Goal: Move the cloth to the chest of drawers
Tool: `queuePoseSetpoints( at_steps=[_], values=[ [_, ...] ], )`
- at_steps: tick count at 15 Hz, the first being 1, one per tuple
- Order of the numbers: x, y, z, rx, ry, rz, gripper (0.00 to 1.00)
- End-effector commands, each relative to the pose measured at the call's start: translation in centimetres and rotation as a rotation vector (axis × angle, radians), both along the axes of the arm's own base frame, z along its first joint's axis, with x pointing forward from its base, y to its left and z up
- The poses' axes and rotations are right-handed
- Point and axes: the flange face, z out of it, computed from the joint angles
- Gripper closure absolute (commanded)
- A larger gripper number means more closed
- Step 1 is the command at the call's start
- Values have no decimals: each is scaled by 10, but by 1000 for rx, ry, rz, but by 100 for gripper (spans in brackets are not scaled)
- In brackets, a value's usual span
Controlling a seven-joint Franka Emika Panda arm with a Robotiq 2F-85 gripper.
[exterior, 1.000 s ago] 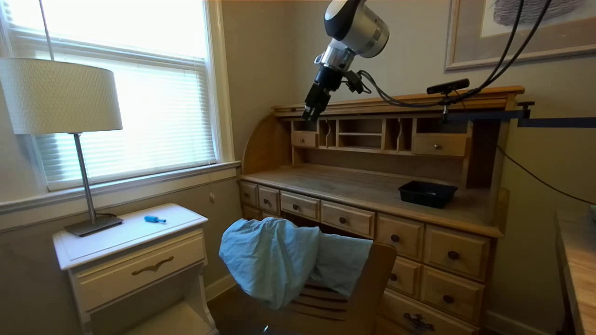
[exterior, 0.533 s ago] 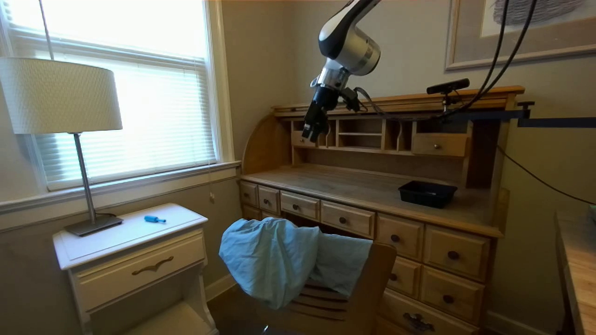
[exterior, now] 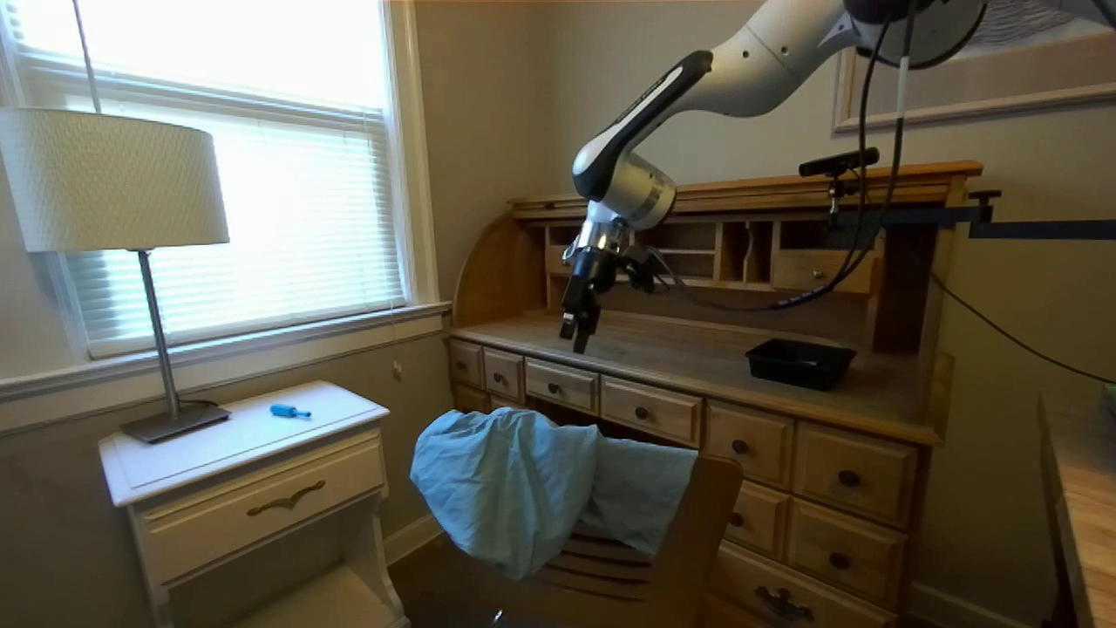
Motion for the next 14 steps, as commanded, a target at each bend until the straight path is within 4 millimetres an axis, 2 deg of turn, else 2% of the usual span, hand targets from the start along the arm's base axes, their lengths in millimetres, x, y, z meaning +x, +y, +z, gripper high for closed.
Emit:
queuePoseSetpoints(
  at_steps=[1,5,9,10,11,14],
  values=[
    [16,-2,-49,62,74,30,0],
    [21,-6,-92,76,135,-12,0],
    [23,-3,-121,104,191,-60,0],
    [22,-2,-124,122,207,-49,0],
    [16,-5,-118,99,182,-39,0],
    [15,-5,-123,102,187,-40,0]
  ],
)
